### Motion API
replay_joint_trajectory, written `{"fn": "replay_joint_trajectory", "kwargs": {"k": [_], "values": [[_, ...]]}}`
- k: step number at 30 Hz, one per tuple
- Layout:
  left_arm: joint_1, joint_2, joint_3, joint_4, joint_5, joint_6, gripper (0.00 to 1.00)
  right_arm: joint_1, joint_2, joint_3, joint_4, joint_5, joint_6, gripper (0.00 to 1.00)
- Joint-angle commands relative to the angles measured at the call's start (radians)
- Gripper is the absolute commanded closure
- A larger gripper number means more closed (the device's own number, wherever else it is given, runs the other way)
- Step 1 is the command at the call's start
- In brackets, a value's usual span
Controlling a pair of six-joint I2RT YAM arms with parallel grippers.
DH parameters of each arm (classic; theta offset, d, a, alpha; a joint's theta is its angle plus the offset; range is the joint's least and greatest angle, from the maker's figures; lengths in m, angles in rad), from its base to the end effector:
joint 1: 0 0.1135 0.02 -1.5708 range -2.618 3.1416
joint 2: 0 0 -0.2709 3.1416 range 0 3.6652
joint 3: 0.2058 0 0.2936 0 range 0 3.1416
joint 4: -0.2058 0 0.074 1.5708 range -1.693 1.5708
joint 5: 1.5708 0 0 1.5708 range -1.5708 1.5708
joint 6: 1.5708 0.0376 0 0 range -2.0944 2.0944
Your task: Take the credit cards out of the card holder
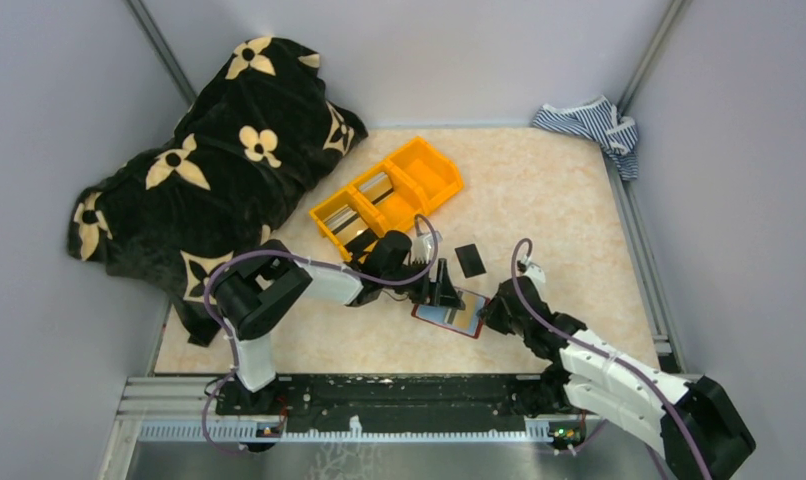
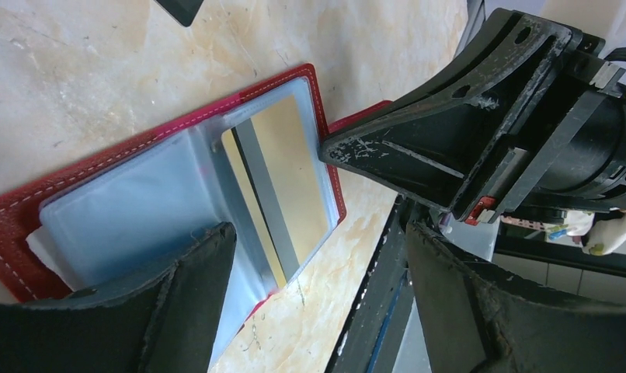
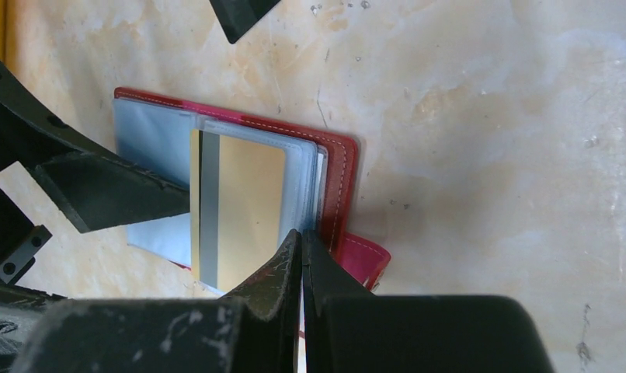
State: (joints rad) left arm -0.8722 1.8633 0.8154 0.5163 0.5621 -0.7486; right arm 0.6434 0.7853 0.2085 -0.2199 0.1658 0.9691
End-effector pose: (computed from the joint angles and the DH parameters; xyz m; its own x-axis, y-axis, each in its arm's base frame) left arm 0.2322 -0.3076 0.1002 -0.8809 0.1534 -0.4477 0.4693 0.4051 -0.7846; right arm 0.1475 0.1028 0.1192 -0.7355 0.4648 -0.4930 0.1890 0.8395 0.5095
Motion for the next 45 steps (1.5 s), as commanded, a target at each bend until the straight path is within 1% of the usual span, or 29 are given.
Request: {"fn": "replay_joint_trajectory", "kwargs": {"k": [1, 5, 12, 14, 18, 22, 26, 27, 29, 31, 36, 37, 38, 45], "values": [[0.002, 0.037, 0.023, 0.041, 0.038, -0.025, 0.14, -0.009, 0.063, -0.020, 0.079, -0.034, -0.012, 1.00], [0.001, 0.044, 0.030, 0.029, 0.037, -0.020, 0.14, -0.008, 0.094, -0.030, 0.125, -0.050, -0.011, 1.00], [0.002, 0.029, 0.029, 0.023, 0.047, -0.028, 0.14, -0.009, 0.120, -0.034, 0.154, -0.053, -0.018, 1.00], [0.002, 0.023, 0.030, 0.027, 0.054, -0.033, 0.16, -0.009, 0.131, -0.038, 0.170, -0.056, -0.019, 1.00], [0.003, 0.019, 0.026, 0.069, 0.093, -0.067, 0.26, -0.010, 0.161, -0.040, 0.196, -0.066, -0.021, 1.00], [0.003, 0.022, 0.010, 0.122, 0.111, -0.103, 0.32, -0.010, 0.186, -0.041, 0.218, -0.071, -0.023, 1.00], [0.004, 0.038, 0.002, 0.161, 0.112, -0.134, 0.42, -0.009, 0.203, -0.040, 0.233, -0.079, -0.027, 1.00], [0.004, 0.043, -0.001, 0.166, 0.107, -0.139, 0.46, -0.010, 0.206, -0.039, 0.234, -0.080, -0.029, 1.00], [0.004, 0.052, -0.002, 0.172, 0.096, -0.141, 0.59, -0.010, 0.211, -0.037, 0.236, -0.081, -0.031, 1.00], [0.005, 0.060, -0.004, 0.180, 0.094, -0.146, 0.69, -0.009, 0.214, -0.035, 0.236, -0.081, -0.033, 1.00], [0.008, 0.063, -0.013, 0.189, 0.089, -0.149, 0.89, -0.010, 0.217, -0.037, 0.238, -0.081, -0.034, 1.00], [0.009, 0.063, -0.013, 0.190, 0.090, -0.146, 0.98, -0.010, 0.218, -0.037, 0.237, -0.082, -0.033, 1.00], [0.010, 0.061, -0.013, 0.188, 0.091, -0.142, 1.00, -0.009, 0.219, -0.037, 0.238, -0.081, -0.033, 1.00], [0.022, 0.022, -0.025, 0.110, 0.064, -0.081, 1.00, -0.010, 0.230, -0.034, 0.242, -0.081, -0.037, 1.00]]}}
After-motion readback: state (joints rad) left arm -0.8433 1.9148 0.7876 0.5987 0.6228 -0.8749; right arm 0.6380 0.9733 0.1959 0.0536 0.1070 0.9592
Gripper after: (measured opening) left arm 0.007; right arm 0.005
